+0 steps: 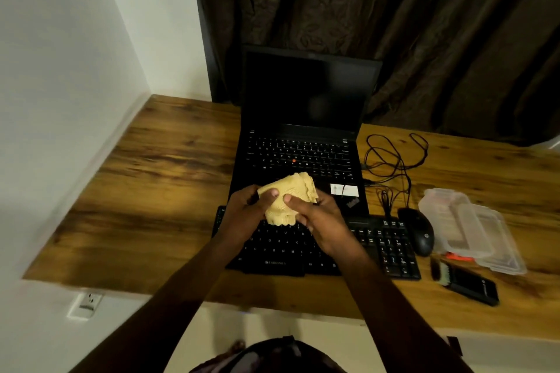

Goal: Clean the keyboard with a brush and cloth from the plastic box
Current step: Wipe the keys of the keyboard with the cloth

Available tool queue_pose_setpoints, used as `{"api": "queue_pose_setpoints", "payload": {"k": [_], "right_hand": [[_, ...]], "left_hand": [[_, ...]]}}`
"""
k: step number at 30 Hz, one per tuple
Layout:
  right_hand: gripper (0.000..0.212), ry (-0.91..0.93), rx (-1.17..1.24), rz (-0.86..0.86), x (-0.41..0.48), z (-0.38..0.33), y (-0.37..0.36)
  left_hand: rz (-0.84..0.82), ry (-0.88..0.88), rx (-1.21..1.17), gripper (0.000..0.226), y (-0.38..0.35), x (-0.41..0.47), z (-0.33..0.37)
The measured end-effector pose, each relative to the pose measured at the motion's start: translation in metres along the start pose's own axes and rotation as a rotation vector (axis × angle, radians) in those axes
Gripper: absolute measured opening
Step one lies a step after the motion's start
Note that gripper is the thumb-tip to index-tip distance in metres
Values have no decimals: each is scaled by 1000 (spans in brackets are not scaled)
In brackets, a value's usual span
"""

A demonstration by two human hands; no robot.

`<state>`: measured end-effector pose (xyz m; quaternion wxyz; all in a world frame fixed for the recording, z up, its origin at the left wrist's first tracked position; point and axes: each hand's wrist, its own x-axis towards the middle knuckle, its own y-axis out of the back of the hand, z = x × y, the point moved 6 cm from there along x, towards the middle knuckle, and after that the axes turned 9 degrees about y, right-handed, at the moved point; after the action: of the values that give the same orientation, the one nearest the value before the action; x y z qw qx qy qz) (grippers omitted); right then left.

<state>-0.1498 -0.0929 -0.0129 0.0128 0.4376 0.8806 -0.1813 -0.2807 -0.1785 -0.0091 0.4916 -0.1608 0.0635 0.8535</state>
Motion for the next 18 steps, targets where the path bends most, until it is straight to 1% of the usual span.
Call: {"api": "queue_pose_setpoints", "payload": {"k": [2,4,5,6,7,8,9,10,11,12,13,14,15,16,18], "right_hand": [[34,-52,143,20,2,8,-8],[34,-93,262,51,5,16,-15],[32,-73,263,65,7,18,-18],[29,-11,189,79,9,16,-21],[25,87,27,96,11,12,-23],[19,212,-197,106,14,4,-24],[17,351,-439,100,18,-4,-26],[20,480,-660,58,21,-11,-31],[24,584,-846,-18,25,-14,-38],[28,646,-1006,-110,30,-13,-46],[31,665,-1146,-198,34,-9,-52],[34,651,-1272,-270,38,-4,-58],[36,628,-1384,-323,41,3,-63],[38,605,-1471,-361,42,10,-67],[38,580,-1534,-394,43,18,-76]], "left_hand": [[-9,39,-98,23,3,-2,-4],[30,79,-128,24,10,1,-9],[75,87,-83,25,16,4,-12],[137,73,15,26,25,8,-15],[205,41,147,28,37,12,-17],[259,-1,276,30,48,13,-16],[282,-43,390,34,58,13,-14],[257,-73,485,43,67,13,-13],[202,-72,591,60,76,14,-15],[124,-45,721,87,83,14,-20],[45,4,866,118,91,14,-26],[-28,55,989,144,97,12,-32],[-96,93,1078,159,103,8,-36],[-156,112,1144,165,106,6,-41],[-227,119,1252,169,107,1,-45]]}}
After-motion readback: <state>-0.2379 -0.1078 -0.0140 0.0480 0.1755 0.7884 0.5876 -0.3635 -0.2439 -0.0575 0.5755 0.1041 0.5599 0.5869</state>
